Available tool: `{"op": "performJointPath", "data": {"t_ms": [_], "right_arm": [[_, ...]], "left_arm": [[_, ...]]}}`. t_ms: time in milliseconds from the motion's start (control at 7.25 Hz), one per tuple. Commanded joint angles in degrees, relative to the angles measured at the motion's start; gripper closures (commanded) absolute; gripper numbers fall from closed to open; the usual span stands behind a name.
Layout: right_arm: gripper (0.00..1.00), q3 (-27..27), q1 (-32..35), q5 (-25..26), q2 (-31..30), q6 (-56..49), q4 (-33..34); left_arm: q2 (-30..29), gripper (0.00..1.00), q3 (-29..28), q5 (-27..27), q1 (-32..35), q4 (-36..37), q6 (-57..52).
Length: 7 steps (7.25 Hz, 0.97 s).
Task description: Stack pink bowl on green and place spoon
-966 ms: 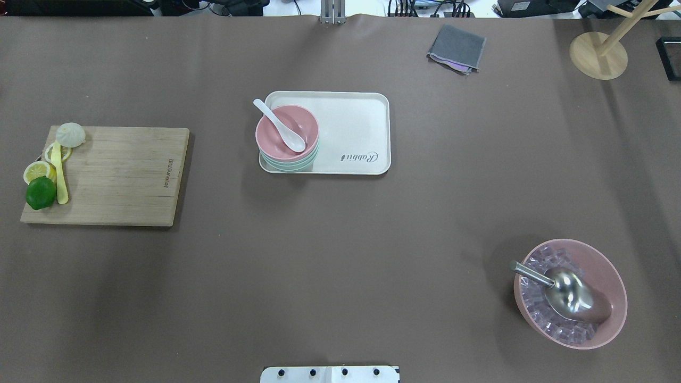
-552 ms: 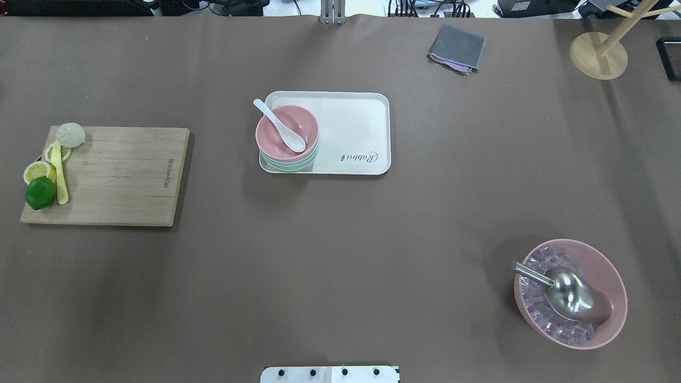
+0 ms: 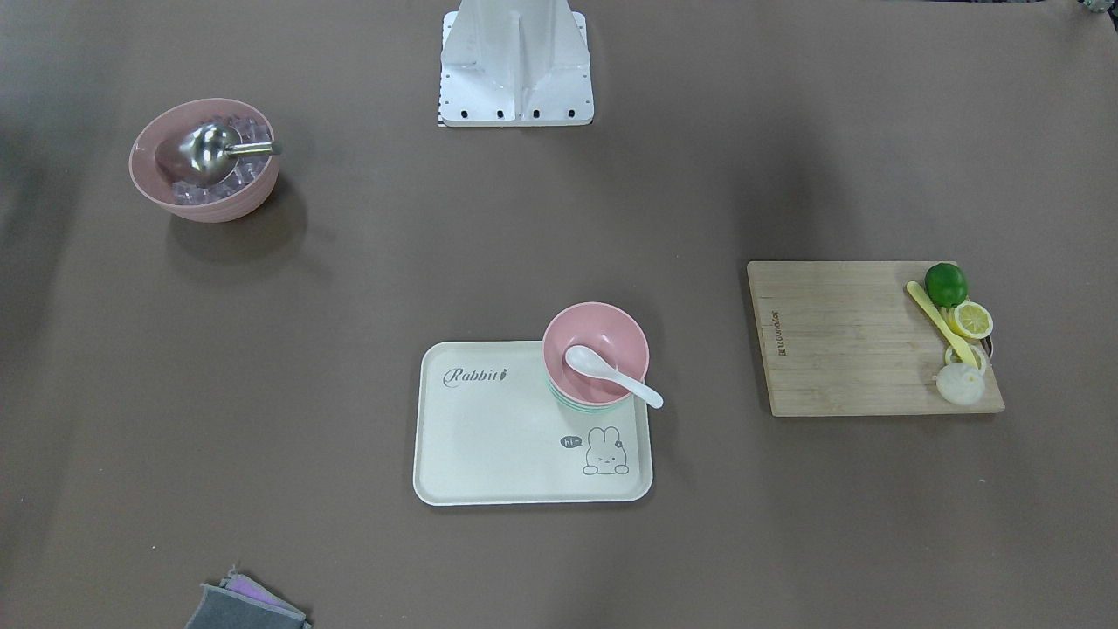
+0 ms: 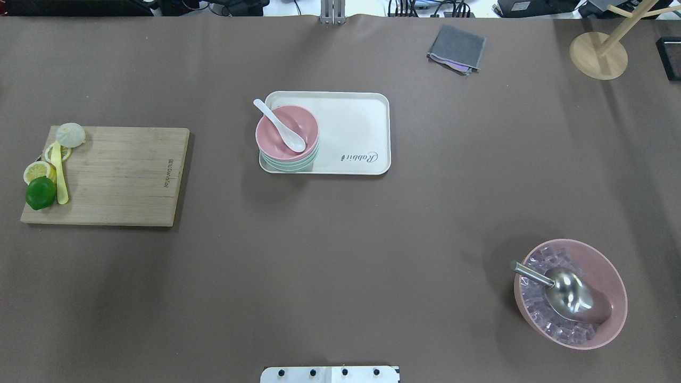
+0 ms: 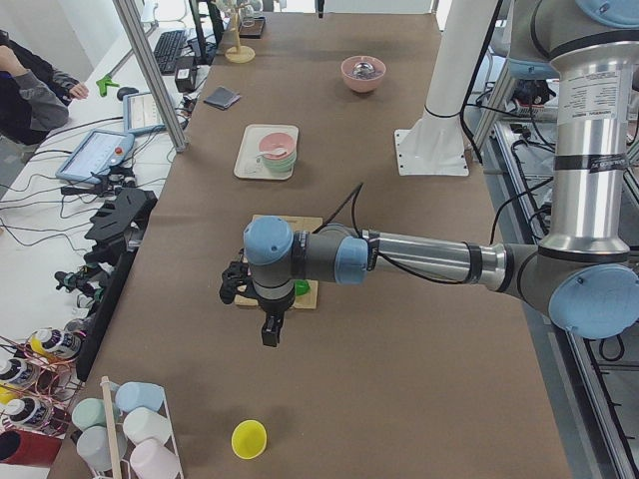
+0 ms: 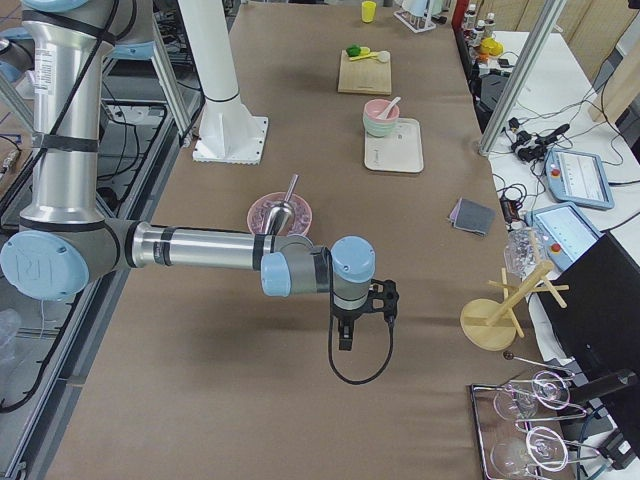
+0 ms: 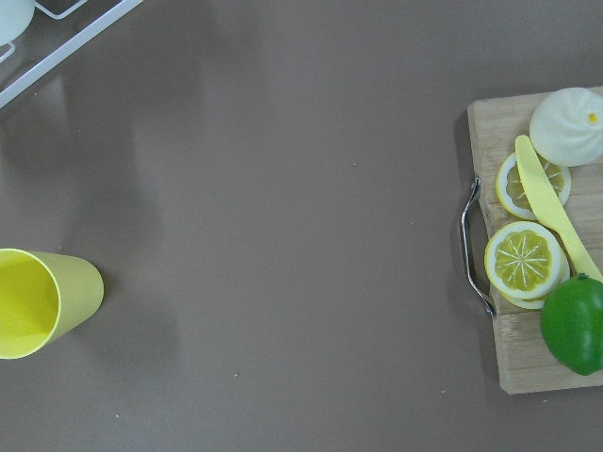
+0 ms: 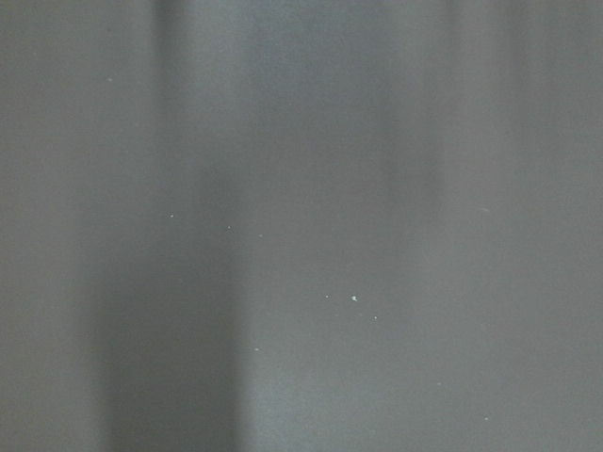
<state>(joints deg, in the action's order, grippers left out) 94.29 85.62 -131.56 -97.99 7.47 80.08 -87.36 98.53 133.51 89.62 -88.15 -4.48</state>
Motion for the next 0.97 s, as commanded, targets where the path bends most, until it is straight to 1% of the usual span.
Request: {"op": "performJointPath", "data": {"t_ms": [0,414,828], "right_arm": [[0.00,0.0,0.0,1.5,-1.9,-0.1,-1.2],[0.00,0.0,0.0,1.4,-3.8,-0.2,-1.2],[0.00,0.8,0.1,1.7,-3.1,0.0,-1.2]], "left_arm": [[0.0,0.02,-0.2,0.0,-0.1,0.0,0.0],[0.6,0.02,0.0,0.1,-0.1,0.0,0.0],[0.7,0.02,0.1,0.1,-0.1,0.0,0.0]]}}
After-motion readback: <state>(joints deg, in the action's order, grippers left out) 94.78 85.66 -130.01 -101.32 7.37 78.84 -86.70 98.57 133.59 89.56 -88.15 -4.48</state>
